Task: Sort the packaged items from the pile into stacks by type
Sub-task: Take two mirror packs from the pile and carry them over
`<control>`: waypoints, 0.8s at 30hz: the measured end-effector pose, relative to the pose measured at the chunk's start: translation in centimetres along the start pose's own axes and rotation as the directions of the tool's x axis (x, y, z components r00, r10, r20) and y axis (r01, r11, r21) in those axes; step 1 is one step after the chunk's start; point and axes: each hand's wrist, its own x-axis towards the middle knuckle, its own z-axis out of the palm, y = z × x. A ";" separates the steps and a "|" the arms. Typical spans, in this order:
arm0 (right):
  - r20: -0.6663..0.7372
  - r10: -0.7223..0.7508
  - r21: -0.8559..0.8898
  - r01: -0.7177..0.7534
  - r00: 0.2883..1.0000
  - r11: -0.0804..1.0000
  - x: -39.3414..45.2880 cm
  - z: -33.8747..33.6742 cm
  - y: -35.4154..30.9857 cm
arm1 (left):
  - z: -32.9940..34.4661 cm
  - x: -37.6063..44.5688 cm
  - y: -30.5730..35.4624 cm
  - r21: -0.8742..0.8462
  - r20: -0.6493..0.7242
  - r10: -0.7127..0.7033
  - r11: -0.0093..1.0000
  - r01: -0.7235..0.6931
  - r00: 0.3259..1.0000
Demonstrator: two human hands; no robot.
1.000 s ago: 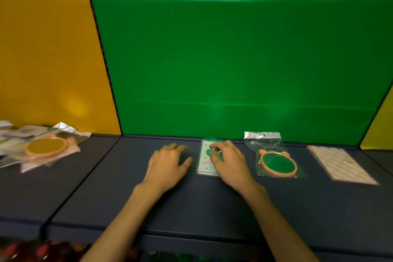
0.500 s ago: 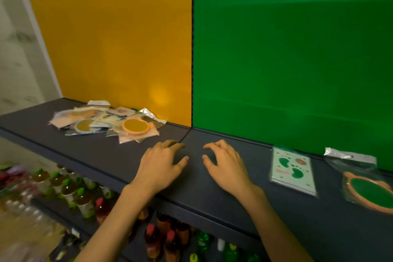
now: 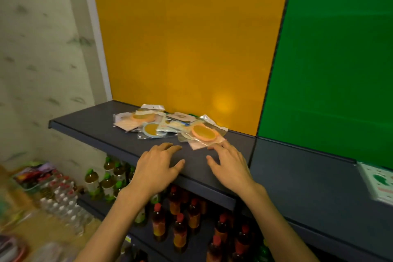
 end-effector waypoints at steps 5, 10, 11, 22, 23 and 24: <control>-0.001 0.028 -0.008 -0.028 1.000 1.000 2.9 3.6 -5.3 | -1.5 -0.2 -8.2 -0.025 -0.012 -0.023 0.999 0.023 1.000; 0.007 0.020 0.003 -0.020 1.000 1.000 6.8 6.8 -9.3 | -2.5 1.3 -15.3 -0.073 -0.029 -0.052 0.996 0.050 0.998; 0.008 0.015 -0.002 -0.015 1.000 1.000 7.7 7.5 -9.8 | -2.5 1.9 -16.5 -0.075 -0.037 -0.060 0.996 0.057 0.998; -0.042 0.081 -0.011 -0.081 0.996 0.997 18.1 14.0 -11.4 | -0.5 11.1 -26.9 -0.124 0.028 -0.088 0.988 0.091 0.996; -0.051 0.095 -0.006 -0.096 0.994 0.995 19.0 14.5 -11.4 | -0.2 12.2 -27.8 -0.126 0.051 -0.087 0.988 0.093 0.995; -0.060 0.109 -0.004 -0.110 0.992 0.994 19.9 14.8 -11.3 | 0.0 13.4 -28.7 -0.132 0.070 -0.086 0.987 0.095 0.994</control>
